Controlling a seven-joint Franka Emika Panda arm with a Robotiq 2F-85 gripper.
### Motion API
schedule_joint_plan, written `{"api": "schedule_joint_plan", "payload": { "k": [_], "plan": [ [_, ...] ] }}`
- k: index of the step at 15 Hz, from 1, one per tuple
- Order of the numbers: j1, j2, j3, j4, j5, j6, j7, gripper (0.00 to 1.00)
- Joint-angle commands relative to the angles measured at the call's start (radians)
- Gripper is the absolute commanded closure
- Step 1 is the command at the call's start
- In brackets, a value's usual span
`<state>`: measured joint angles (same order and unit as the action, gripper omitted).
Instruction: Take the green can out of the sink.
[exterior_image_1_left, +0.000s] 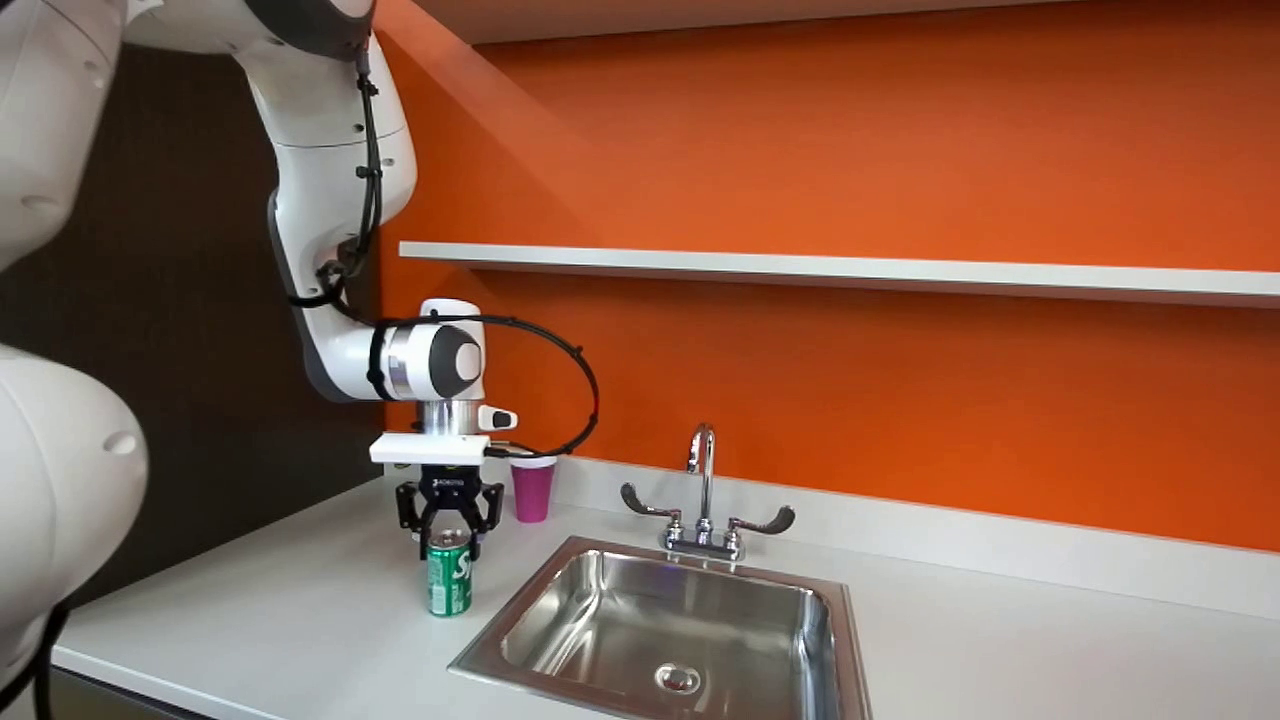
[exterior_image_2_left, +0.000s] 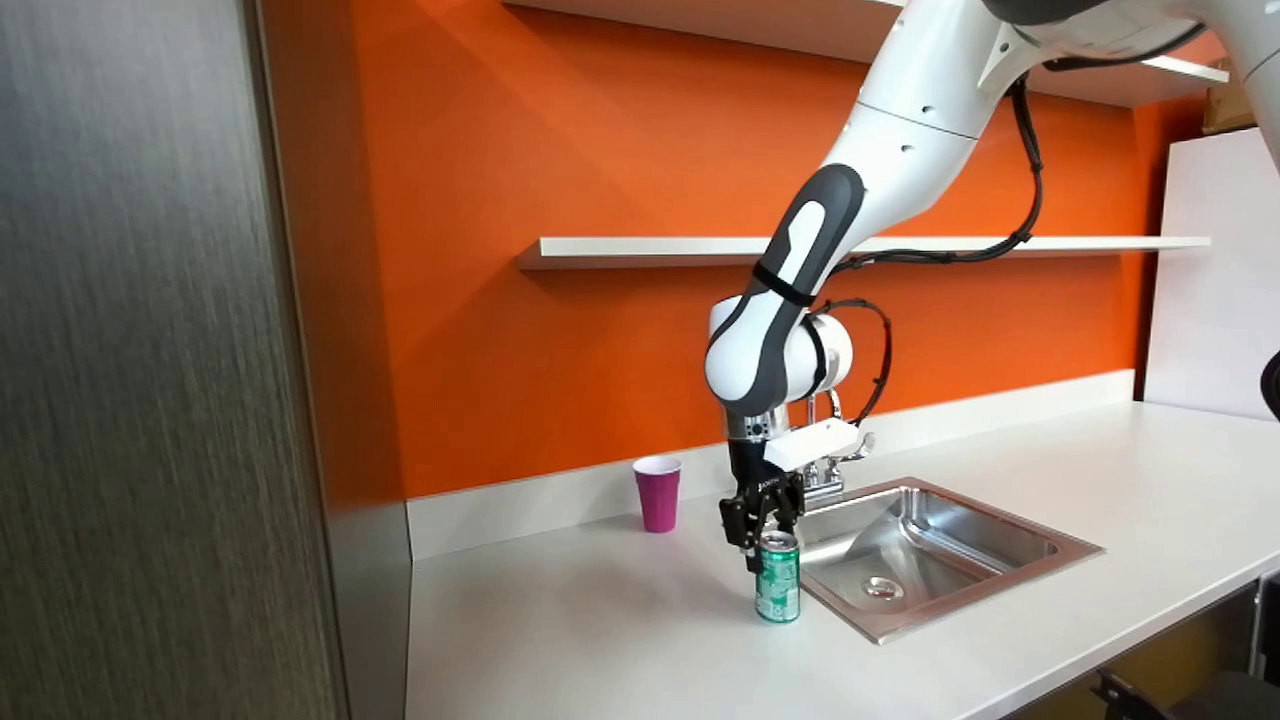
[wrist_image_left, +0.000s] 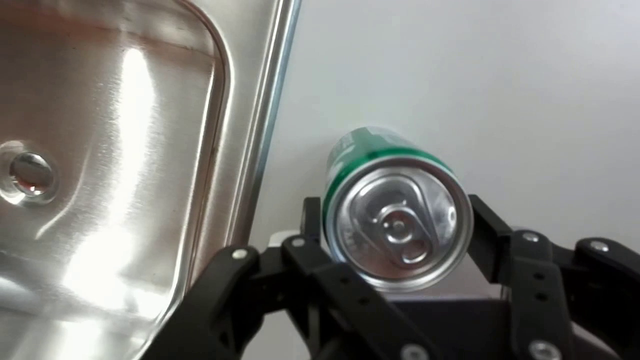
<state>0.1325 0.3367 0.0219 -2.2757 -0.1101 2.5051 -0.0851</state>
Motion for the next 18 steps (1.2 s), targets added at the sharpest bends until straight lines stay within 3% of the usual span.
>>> {"api": "schedule_joint_plan", "payload": {
  "k": [1,9,18],
  "plan": [
    [-0.002,-0.017,0.003,-0.001,-0.037,-0.025,0.04,0.01],
    [-0.01,-0.073,0.017,-0.015,0.002,-0.018,0.048,0.0],
    [-0.001,-0.239,0.011,-0.065,-0.006,0.017,0.219,0.0]
  ]
}}
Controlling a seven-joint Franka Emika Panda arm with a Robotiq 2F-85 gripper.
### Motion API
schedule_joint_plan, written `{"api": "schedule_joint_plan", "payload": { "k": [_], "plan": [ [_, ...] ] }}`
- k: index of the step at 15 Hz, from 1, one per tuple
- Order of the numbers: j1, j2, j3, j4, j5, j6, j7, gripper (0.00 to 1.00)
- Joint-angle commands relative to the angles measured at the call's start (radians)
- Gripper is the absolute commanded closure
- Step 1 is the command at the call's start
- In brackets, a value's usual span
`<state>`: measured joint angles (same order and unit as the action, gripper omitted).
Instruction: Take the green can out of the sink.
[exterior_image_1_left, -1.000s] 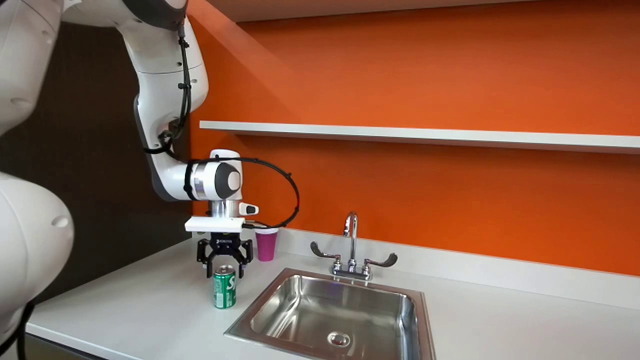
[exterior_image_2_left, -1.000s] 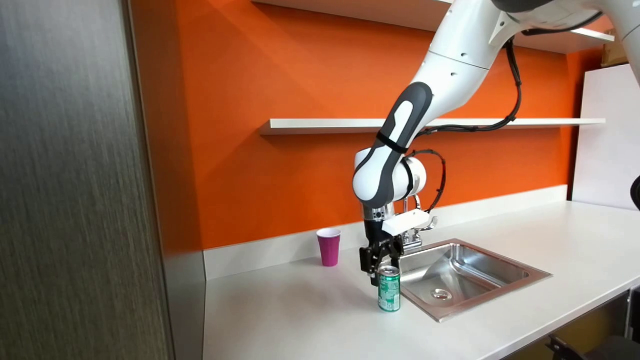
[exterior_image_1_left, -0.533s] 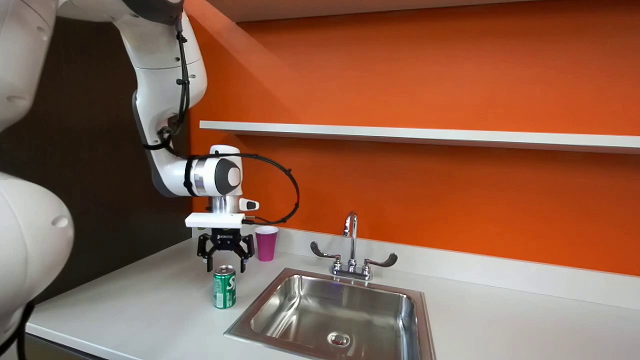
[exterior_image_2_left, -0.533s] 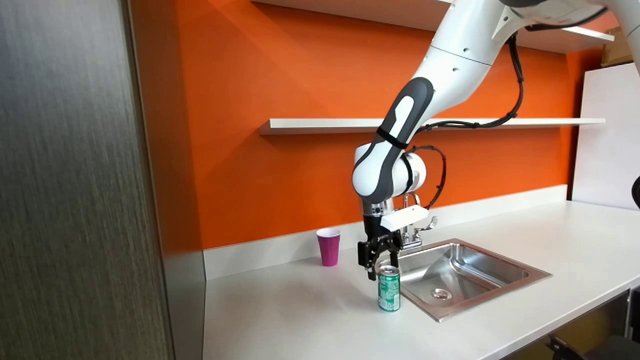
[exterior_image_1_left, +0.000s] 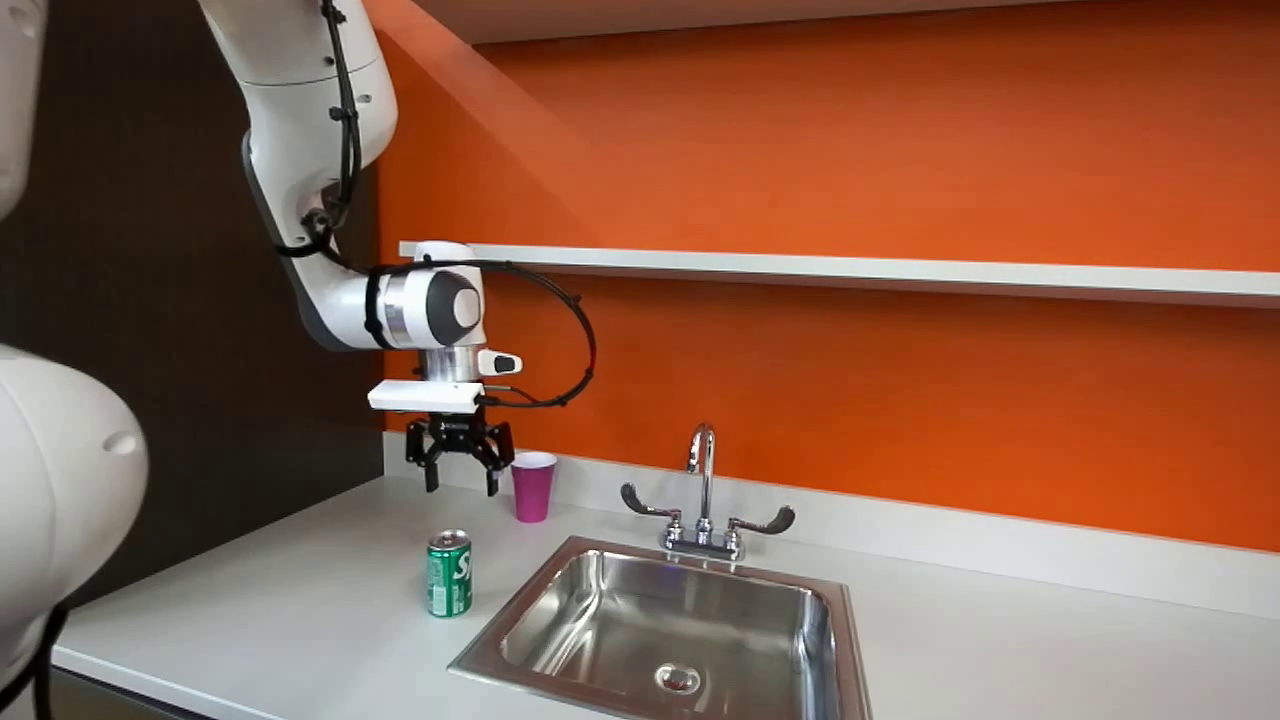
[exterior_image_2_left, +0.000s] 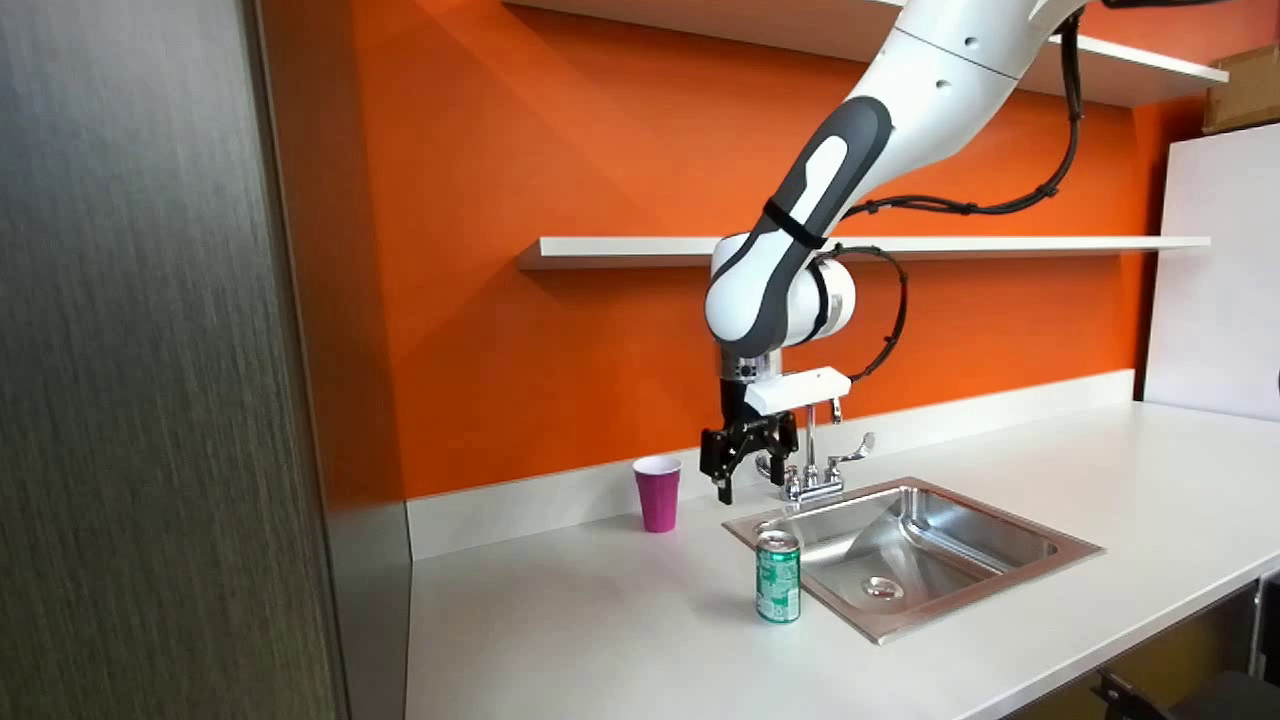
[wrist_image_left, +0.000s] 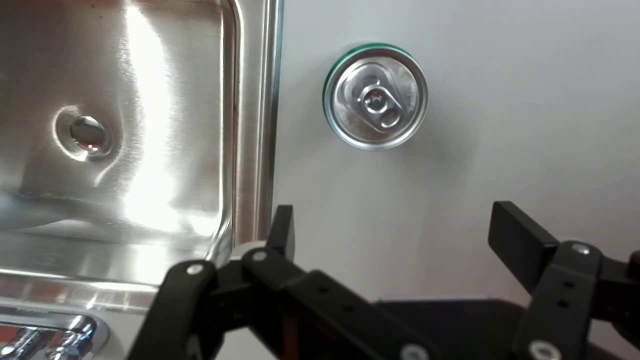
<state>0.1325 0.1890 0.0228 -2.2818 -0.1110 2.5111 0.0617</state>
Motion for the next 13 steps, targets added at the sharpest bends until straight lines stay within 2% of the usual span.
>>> {"api": "schedule_joint_plan", "payload": {
  "k": [1,9,10,13],
  "plan": [
    [-0.001,-0.117,0.013,-0.071,-0.003,0.003,0.086,0.0],
    [-0.003,-0.326,0.064,-0.209,0.057,-0.047,0.161,0.0],
    [-0.015,-0.247,0.059,-0.155,0.039,-0.018,0.125,0.0],
    [-0.016,-0.297,0.067,-0.193,0.05,-0.024,0.131,0.0]
  ]
}}
